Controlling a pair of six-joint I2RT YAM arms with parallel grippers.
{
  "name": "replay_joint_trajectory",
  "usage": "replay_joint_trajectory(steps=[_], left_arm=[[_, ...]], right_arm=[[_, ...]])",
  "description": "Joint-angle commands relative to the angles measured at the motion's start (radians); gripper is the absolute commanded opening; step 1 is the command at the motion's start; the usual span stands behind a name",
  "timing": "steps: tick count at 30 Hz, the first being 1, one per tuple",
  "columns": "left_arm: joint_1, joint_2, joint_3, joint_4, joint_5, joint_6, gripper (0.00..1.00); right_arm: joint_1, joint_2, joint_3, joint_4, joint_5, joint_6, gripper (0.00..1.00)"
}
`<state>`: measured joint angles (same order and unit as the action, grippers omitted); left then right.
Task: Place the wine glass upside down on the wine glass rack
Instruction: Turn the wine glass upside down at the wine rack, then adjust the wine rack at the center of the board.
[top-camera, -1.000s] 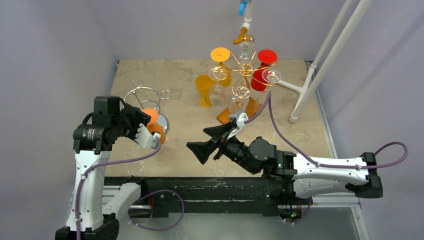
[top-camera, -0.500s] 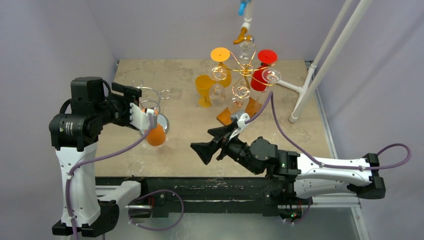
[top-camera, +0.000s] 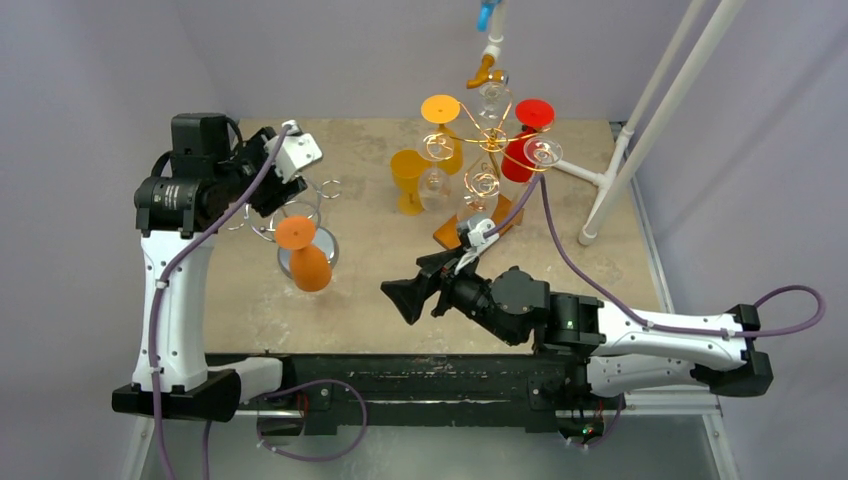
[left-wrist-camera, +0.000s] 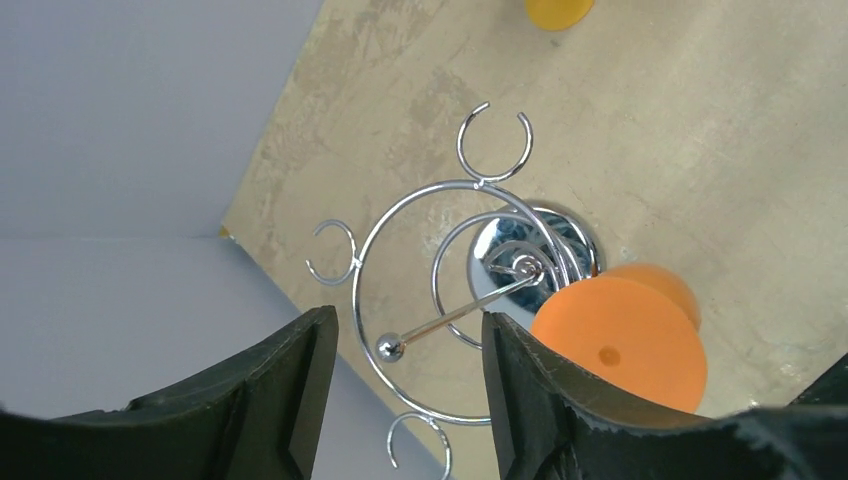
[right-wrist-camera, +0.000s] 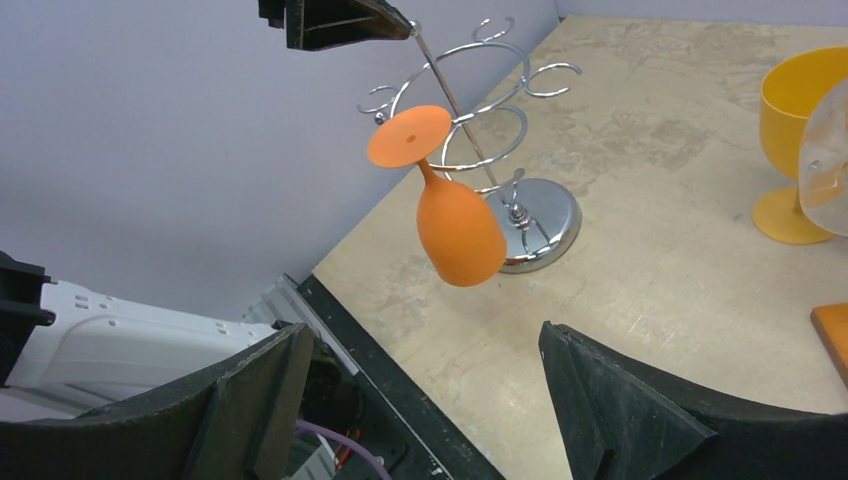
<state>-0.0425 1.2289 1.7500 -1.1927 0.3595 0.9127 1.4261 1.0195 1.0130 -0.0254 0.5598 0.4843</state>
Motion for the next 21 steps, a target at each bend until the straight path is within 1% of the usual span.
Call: replay_joint_trajectory(steps=[1, 4, 7, 10, 12, 14, 16, 21], left_arm=[[-0.002, -0.018, -0.025, 0.094, -0.09, -0.218, 0.56], [-0.002, -0.002, -0.013, 0.09, -0.136, -0.302, 0.54], [-0.002, -0.013, -0.046, 0.117, -0.173, -0.373, 0.54], [-0.002, -0.009, -0.069, 0.137, -0.267, -0.471, 0.55], [-0.002, -0.001, -0.083, 0.14, -0.326, -0.538, 0.58], [-0.002, 0.006, -0.091, 0.143, -0.388, -0.605, 0.64], [-0.002, 0.013, -0.087, 0.13, -0.399, -0.656, 0.66], [-0.002, 0.003, -0.12, 0.138, -0.387, -0.764, 0.66]], right_arm=[[-0.003, 0.013, 0.055, -0.045, 0.034, 0.015, 0.93], [-0.003, 0.044, 0.082, -0.077, 0.054, 0.022, 0.92], [-0.012, 0.089, 0.12, -0.109, 0.056, 0.025, 0.9], [-0.03, 0.126, 0.158, -0.132, 0.045, 0.026, 0.89], [-0.044, 0.14, 0.173, -0.141, 0.034, 0.025, 0.88], [-0.052, 0.143, 0.177, -0.136, 0.025, 0.022, 0.88], [-0.055, 0.143, 0.176, -0.135, 0.023, 0.022, 0.87], [-0.061, 0.121, 0.151, -0.126, 0.023, 0.027, 0.86]])
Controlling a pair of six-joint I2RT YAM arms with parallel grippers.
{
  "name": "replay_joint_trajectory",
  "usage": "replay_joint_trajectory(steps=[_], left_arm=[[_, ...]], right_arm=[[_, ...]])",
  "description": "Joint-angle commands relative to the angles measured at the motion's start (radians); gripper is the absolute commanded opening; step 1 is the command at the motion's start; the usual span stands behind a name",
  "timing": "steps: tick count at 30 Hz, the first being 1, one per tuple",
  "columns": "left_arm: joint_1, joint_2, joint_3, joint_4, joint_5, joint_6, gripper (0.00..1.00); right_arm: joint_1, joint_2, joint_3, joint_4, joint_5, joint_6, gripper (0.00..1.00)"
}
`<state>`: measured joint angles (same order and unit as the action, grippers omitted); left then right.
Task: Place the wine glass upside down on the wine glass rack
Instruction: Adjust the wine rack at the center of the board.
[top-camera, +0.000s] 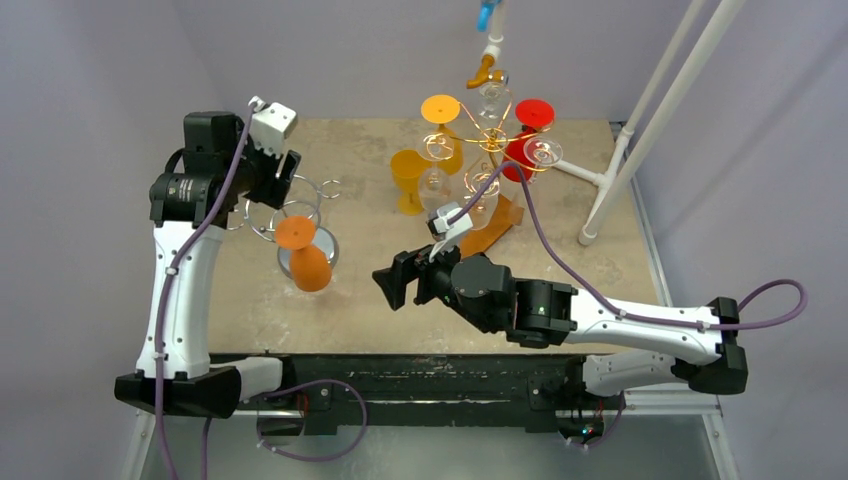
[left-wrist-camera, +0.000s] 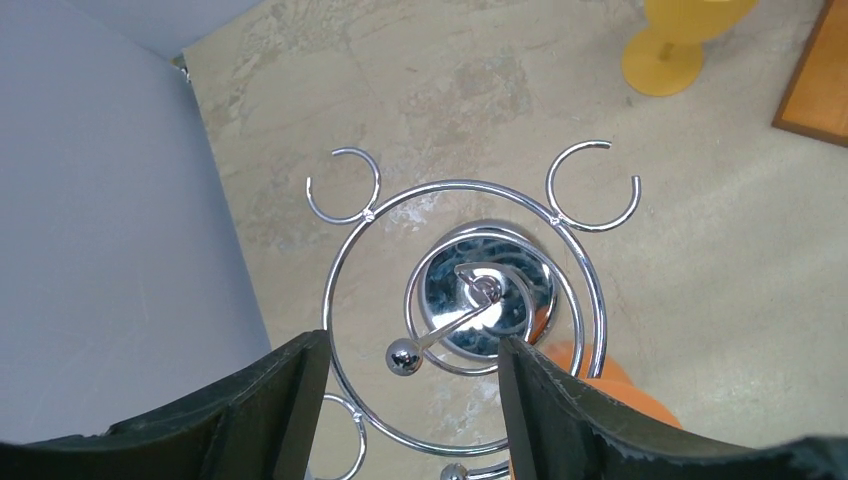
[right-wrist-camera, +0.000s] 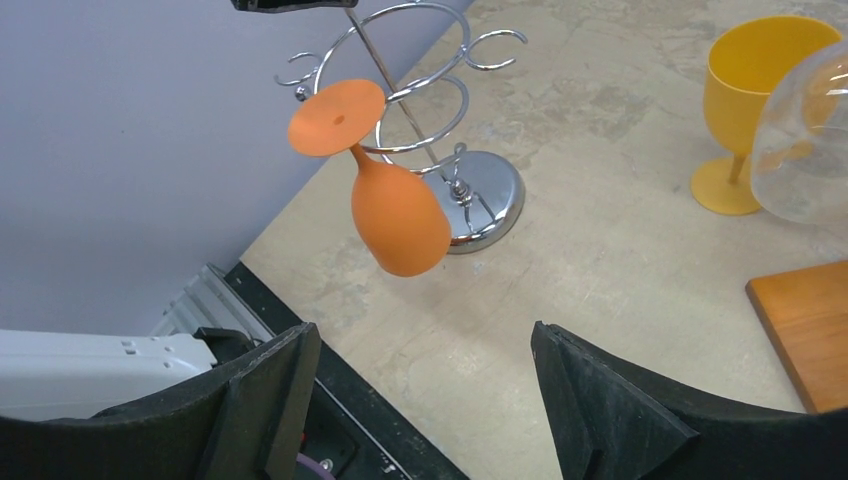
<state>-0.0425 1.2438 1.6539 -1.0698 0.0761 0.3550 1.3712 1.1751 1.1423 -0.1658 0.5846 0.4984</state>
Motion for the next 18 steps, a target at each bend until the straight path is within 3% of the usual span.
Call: replay_joint_trajectory(steps=[1, 11, 18], left_arm=[[-0.002, -0.013, -0.037, 0.021, -0.11, -0.221, 0.65], [0.0, -0.03, -0.14, 0.116, -0.138, -0.288, 0.53], [0.005, -0.033, -0.139, 0.18, -0.153, -0.26, 0.28]], right_arm=[[-0.007, -0.04, 0.015, 0.019, -0.001, 0.014, 0.86], [-0.015, -0.099, -0.042, 0.03, 0.018, 0.019, 0.8], [-0.015, -0.106, -0.067, 0.039, 0.014, 0.024, 0.75]])
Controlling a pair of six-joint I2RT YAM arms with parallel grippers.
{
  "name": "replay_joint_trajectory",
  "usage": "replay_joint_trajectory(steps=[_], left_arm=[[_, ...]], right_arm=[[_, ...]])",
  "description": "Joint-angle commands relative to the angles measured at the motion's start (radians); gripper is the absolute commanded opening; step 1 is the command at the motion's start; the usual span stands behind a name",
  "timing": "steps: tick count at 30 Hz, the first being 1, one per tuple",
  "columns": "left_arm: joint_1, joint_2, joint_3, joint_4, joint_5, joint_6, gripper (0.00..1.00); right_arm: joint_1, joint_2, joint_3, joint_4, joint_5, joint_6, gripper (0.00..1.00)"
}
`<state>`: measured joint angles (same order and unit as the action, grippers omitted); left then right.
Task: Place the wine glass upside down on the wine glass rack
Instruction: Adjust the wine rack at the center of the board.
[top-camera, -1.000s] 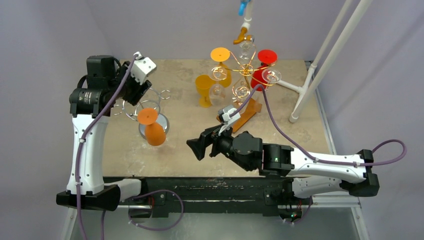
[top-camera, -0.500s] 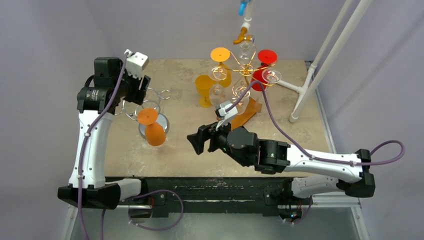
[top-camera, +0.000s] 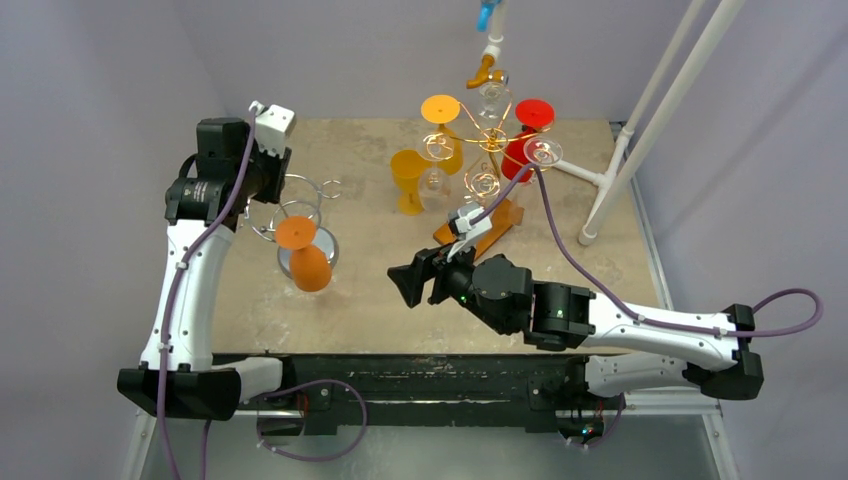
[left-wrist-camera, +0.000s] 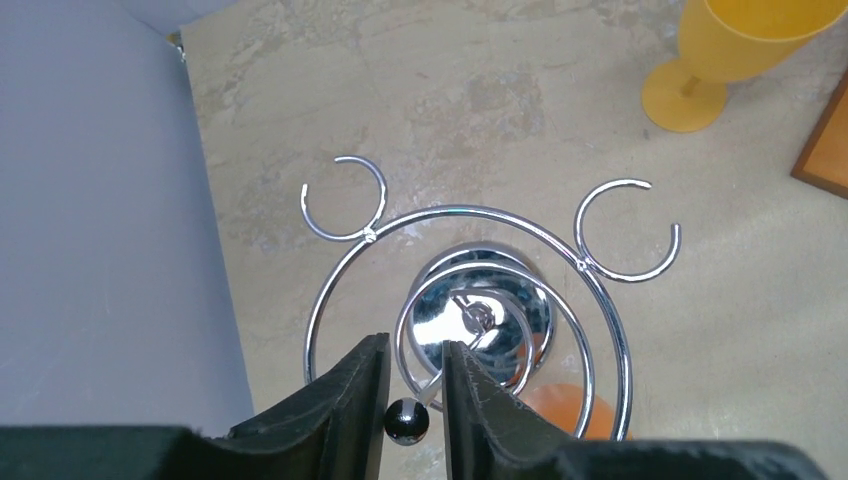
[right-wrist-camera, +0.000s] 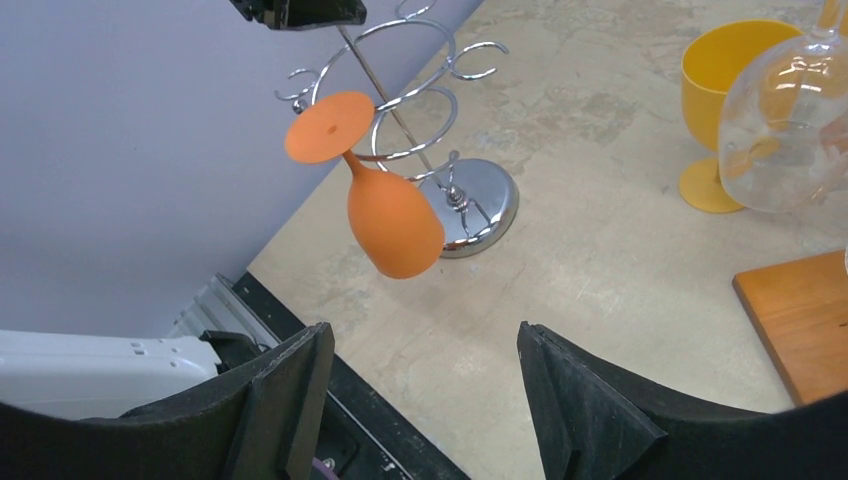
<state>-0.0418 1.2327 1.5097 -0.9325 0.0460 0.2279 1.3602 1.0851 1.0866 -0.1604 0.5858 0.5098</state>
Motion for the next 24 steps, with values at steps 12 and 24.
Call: replay_joint_trajectory(steps=[12, 24], left_arm=[[0.006, -0.022, 0.001, 0.003, -0.102, -0.064, 0.11], [0.006, -0.047, -0.011, -0.01, -0.135, -0.127, 0.51]], right_arm=[[-0.004, -0.013, -0.018, 0.024, 0.023, 0.006, 0.72], [-0.004, -0.059, -0.06, 0.029, 0.04, 0.012, 0.71]])
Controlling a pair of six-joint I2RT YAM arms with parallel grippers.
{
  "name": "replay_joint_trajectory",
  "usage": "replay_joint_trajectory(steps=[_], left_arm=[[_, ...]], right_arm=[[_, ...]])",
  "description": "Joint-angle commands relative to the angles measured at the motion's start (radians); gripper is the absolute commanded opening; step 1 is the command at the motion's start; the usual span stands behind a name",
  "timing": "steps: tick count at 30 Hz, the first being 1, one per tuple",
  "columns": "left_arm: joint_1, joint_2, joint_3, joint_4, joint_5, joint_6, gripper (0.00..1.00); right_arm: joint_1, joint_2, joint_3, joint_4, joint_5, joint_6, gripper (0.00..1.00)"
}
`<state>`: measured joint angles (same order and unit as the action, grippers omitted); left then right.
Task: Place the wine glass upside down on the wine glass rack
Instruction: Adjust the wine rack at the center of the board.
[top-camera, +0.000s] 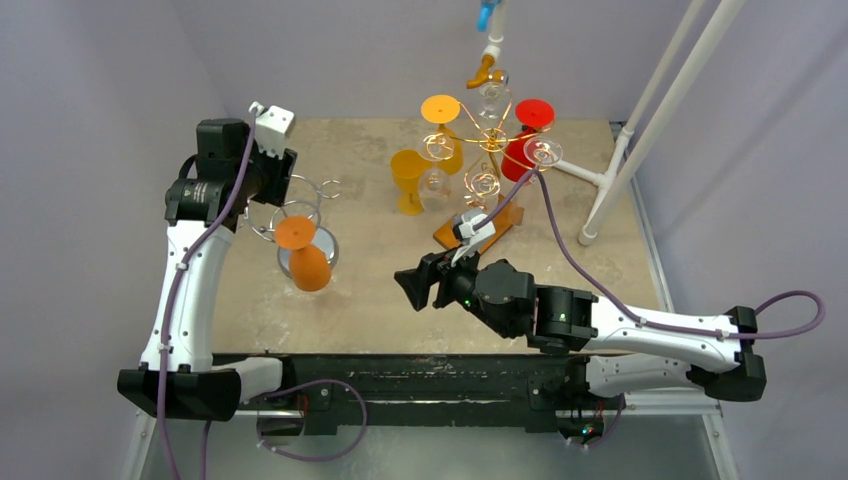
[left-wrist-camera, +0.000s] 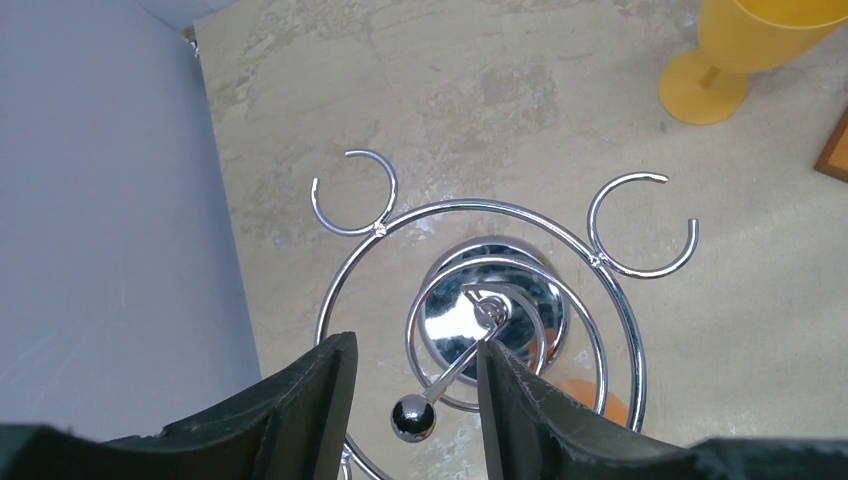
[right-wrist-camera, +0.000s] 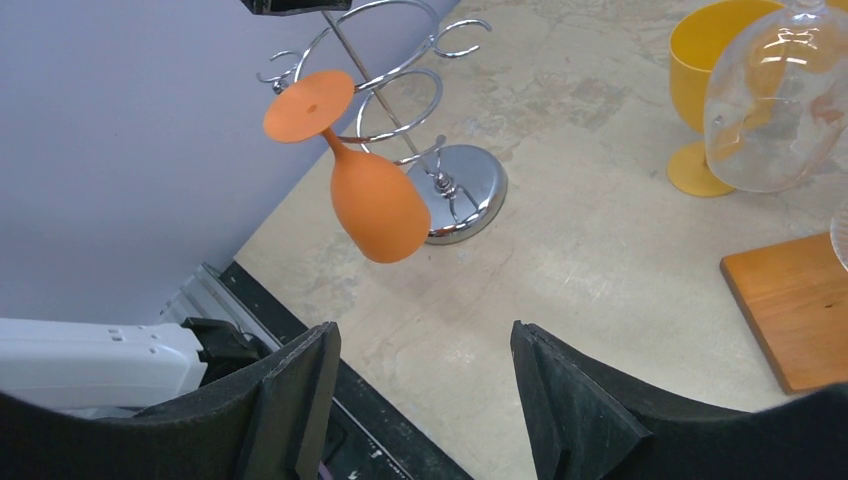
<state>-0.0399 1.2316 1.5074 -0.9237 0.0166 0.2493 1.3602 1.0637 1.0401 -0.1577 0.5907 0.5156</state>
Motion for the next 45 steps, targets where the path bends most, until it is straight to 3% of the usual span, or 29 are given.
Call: replay_joint_trajectory(steps=[1, 7, 18, 23, 34, 45], left_arm=[[0.005, -0.051, -0.016, -0.009, -0.106, -0.155, 0.5], [0.006, -0.057, -0.041, -0.008, -0.112, -0.206, 0.41], [0.026, -0.106, -0.112, 0.025, -0.132, -0.234, 0.42], [0.059, -0.091, -0.132, 0.08, -0.088, -0.234, 0.34], [0.185, -0.054, -0.135, 0.152, 0.193, -0.235, 0.13], [0.186, -0.057, -0.175, 0.19, 0.272, -0.232, 0.21]], right_arm=[[-0.004, -0.041, -0.015, 0.024, 0.038, 0.007, 0.7], [-0.004, -0.065, -0.026, 0.021, 0.05, 0.008, 0.69], [-0.004, -0.07, -0.031, 0.026, 0.049, 0.012, 0.67], [-0.004, -0.073, -0.031, 0.03, 0.049, 0.009, 0.63], [-0.004, -0.084, -0.064, 0.041, 0.038, 0.021, 0.57], [-0.004, -0.084, -0.075, 0.046, 0.032, 0.021, 0.53]])
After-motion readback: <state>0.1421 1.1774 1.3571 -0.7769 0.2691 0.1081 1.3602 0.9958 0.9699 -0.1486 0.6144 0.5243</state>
